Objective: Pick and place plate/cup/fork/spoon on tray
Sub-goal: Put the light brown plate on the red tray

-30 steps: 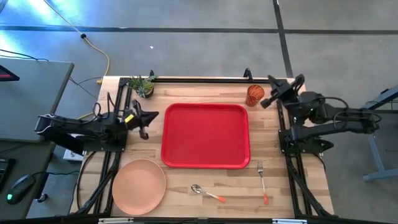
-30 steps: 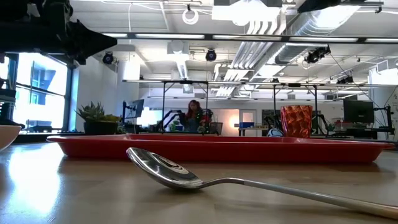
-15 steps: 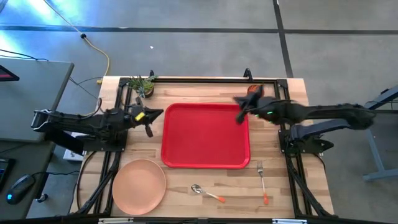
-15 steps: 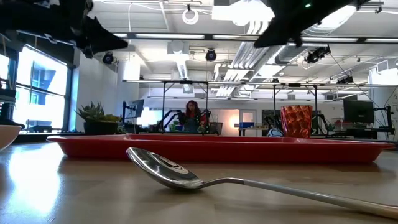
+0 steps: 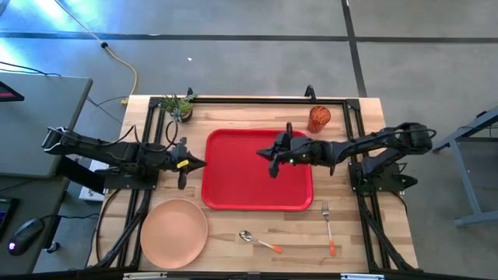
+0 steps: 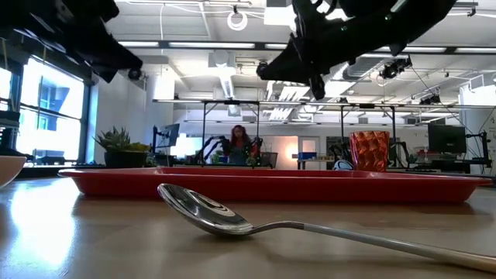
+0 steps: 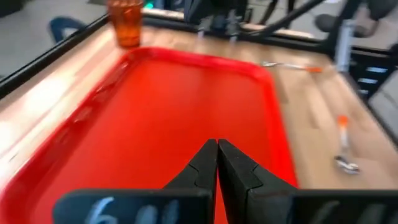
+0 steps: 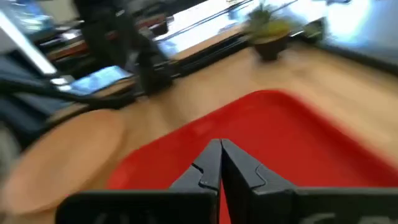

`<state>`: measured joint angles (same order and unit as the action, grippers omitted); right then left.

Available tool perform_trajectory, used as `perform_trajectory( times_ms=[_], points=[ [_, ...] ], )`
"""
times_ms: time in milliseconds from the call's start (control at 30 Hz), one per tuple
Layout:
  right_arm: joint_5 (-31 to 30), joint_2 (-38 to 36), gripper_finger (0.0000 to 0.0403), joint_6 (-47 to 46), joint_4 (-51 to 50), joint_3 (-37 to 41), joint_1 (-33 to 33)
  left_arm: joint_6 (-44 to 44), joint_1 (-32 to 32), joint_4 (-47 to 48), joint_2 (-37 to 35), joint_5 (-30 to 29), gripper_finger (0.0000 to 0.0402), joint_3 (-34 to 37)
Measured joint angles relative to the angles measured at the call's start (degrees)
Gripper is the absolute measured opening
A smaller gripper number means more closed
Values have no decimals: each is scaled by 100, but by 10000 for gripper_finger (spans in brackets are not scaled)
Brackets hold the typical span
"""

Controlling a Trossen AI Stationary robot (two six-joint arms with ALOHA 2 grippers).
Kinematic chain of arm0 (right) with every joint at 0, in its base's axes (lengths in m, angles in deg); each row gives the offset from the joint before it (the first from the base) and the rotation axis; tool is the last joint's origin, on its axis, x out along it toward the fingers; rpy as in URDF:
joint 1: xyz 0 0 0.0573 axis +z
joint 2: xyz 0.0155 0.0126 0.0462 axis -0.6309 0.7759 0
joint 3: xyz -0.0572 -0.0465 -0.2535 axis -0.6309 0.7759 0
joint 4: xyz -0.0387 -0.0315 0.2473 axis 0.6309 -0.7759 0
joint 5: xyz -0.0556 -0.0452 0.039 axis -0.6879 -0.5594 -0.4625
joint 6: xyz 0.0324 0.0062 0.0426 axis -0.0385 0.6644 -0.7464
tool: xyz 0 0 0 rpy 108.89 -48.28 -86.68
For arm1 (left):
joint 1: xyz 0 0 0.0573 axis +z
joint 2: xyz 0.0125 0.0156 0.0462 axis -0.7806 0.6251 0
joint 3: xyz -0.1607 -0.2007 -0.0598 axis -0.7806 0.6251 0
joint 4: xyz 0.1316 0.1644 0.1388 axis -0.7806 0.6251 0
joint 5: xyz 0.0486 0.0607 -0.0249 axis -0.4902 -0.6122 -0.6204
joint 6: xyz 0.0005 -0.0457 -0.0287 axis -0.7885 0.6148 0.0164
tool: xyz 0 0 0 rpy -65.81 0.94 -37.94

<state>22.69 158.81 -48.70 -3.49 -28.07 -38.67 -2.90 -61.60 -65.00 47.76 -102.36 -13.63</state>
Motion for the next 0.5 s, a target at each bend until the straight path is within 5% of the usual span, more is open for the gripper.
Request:
perform_trajectory(
  times_ms=[133, 300, 500],
  points=[
    [92, 564, 19, -76, 899, -49, 339, -460, -403, -9, 0, -140, 3, -204],
    [-117, 1449, 84, -86, 815, -795, 716, -832, -845, -14, 6, -303, 3, -440],
    [-398, 2490, 165, -12, -552, -2464, 1013, -1340, -1105, -140, 6, -2131, 3, -474]
  ],
)
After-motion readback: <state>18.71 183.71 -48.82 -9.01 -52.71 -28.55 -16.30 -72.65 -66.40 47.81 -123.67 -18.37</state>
